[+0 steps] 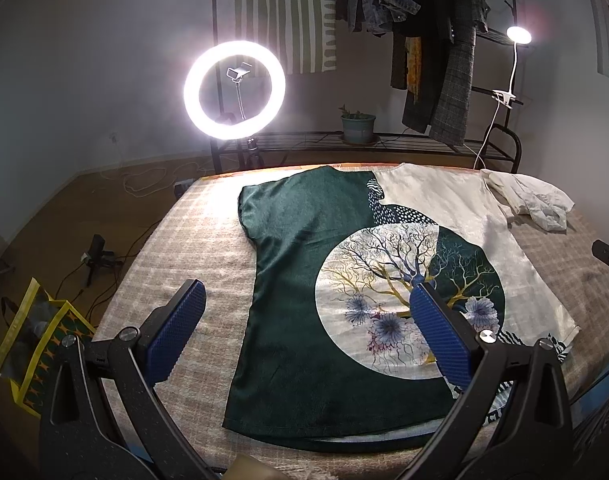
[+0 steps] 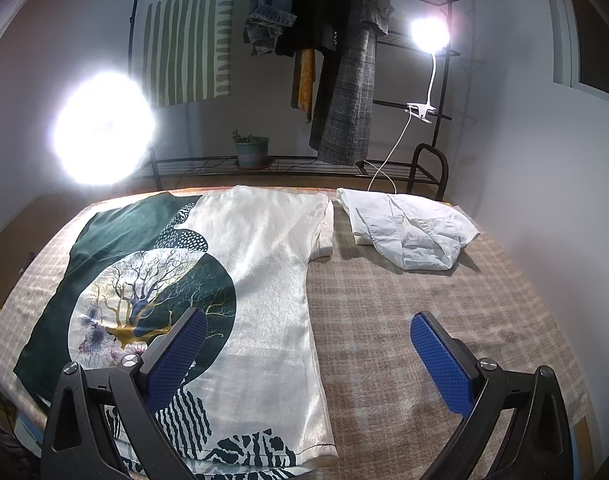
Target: Fold small clothes
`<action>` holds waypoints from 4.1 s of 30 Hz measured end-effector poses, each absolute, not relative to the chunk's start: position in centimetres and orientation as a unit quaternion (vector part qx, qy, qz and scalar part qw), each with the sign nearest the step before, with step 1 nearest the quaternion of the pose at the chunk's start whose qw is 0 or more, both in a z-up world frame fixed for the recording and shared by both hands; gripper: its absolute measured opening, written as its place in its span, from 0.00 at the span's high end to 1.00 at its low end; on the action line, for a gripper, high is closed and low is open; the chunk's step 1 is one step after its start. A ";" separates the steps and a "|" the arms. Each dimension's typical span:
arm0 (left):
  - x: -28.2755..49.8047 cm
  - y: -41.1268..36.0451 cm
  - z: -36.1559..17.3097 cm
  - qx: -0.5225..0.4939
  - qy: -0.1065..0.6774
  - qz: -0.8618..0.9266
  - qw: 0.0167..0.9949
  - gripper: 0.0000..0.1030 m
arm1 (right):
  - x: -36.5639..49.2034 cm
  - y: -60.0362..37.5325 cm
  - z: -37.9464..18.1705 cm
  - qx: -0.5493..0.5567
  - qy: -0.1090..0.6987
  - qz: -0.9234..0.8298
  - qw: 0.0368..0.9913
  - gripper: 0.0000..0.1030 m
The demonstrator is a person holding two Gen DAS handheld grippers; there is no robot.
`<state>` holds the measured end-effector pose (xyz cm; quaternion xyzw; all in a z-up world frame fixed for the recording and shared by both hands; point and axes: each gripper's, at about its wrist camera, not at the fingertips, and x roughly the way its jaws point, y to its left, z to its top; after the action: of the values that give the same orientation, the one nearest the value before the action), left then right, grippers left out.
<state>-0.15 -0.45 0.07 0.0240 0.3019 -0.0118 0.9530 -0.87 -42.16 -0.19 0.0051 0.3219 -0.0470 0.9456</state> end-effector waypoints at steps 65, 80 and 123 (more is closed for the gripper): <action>-0.7 6.6 -5.7 -0.090 0.387 0.013 0.918 0.29 | 5.9 -36.6 2.2 0.011 0.334 0.074 0.940 0.00; -1.0 10.5 -14.0 -0.201 0.469 0.047 0.859 0.50 | 20.4 -16.0 4.1 -0.059 0.380 0.274 0.882 0.01; 0.2 11.2 -14.3 -0.276 0.446 -0.018 0.851 1.00 | 40.6 5.6 -12.1 -0.157 0.527 0.244 0.798 1.00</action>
<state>0.17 11.19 -14.26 -0.2756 0.4462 -0.0181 0.8512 40.62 5.62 -12.08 -0.1574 0.5272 0.2443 0.7985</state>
